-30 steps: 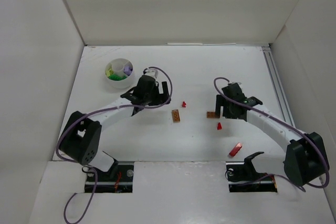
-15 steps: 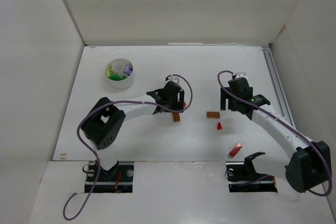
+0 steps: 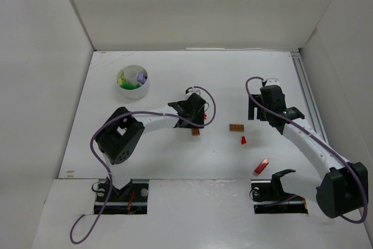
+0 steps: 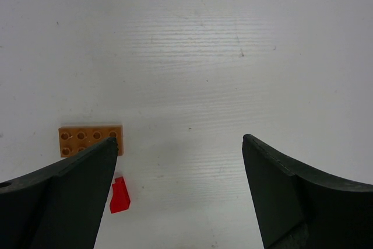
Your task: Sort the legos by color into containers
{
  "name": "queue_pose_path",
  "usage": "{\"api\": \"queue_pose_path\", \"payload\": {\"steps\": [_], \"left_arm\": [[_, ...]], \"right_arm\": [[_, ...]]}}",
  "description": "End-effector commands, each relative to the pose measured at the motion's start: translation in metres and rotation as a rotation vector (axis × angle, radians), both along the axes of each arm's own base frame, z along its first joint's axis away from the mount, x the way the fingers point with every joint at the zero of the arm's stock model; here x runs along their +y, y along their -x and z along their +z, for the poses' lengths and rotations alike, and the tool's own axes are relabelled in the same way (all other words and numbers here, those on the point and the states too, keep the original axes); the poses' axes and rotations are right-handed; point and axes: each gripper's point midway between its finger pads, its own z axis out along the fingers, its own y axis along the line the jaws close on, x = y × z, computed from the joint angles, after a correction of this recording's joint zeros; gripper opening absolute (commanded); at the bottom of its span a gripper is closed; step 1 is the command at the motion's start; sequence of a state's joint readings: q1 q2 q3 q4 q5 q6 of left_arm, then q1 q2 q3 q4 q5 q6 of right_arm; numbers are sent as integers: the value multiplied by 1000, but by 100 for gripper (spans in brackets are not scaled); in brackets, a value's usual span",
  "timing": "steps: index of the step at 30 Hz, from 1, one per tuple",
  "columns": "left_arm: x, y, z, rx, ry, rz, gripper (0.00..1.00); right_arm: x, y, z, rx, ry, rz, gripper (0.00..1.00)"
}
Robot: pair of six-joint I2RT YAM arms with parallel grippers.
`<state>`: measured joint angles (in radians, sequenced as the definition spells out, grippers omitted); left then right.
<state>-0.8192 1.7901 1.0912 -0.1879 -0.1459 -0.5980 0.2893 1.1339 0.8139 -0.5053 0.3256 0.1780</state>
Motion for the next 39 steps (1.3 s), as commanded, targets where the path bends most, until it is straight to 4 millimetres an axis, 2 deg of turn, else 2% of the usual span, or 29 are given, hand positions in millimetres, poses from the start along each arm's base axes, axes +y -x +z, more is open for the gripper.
{"api": "queue_pose_path", "payload": {"steps": [1, 3, 6, 7, 13, 15, 16, 17, 20, 21, 24, 25, 26, 29, 31, 32, 33, 35, 37, 39], "left_arm": [[-4, 8, -4, 55, 5, 21, 55], [-2, 13, -12, 82, -19, 45, 54], [3, 7, -15, 71, -86, 97, 48], [2, 8, -15, 68, -104, 112, 42], [12, 3, -14, 45, -177, 183, 23], [13, -8, 6, -16, -163, 226, 19], [18, -9, 6, -25, -184, 234, 19], [18, -12, 17, -50, -168, 242, 19], [34, -33, 48, -124, -133, 315, 18], [47, -44, 56, -147, -131, 360, 18], [74, -77, 101, -281, -112, 474, 18], [95, -93, 114, -333, -124, 551, 18], [103, -105, 131, -381, -103, 586, 18], [151, -132, 163, -488, -124, 726, 18], [169, -151, 187, -549, -90, 772, 19], [191, -160, 196, -563, -89, 829, 19], [199, -167, 210, -586, -77, 850, 19], [224, -174, 219, -632, -100, 916, 19], [239, -183, 235, -704, -112, 957, 21], [255, -186, 235, -729, -138, 1013, 21]], "right_arm": [[0, -10, 7, -52, -3, 13, 92], [0, -9, 5, -52, -3, 13, 92], [-3, -10, 5, -61, 1, 10, 92], [-3, -9, 8, -69, 5, 16, 92], [-10, -10, 9, -88, 7, 2, 92], [-8, -11, 13, -106, -4, 8, 92], [-8, -9, 9, -97, -1, 8, 92], [-7, -11, 11, -105, -3, 21, 92], [-7, -13, 12, -114, -13, 20, 92], [-7, -13, 12, -113, -6, 27, 92], [-5, -15, 13, -121, -15, 35, 92], [-5, -17, 15, -130, -17, 35, 92], [-5, -17, 15, -130, -17, 35, 92], [-4, -22, 19, -156, -23, 35, 92], [-6, -24, 22, -171, -25, 26, 92], [-5, -27, 21, -174, -26, 26, 92], [-5, -30, 26, -186, -29, 26, 92], [-3, -36, 26, -190, -30, 26, 92], [-2, -42, 32, -198, -32, 25, 92], [-1, -47, 28, -179, -20, 31, 92]]}}
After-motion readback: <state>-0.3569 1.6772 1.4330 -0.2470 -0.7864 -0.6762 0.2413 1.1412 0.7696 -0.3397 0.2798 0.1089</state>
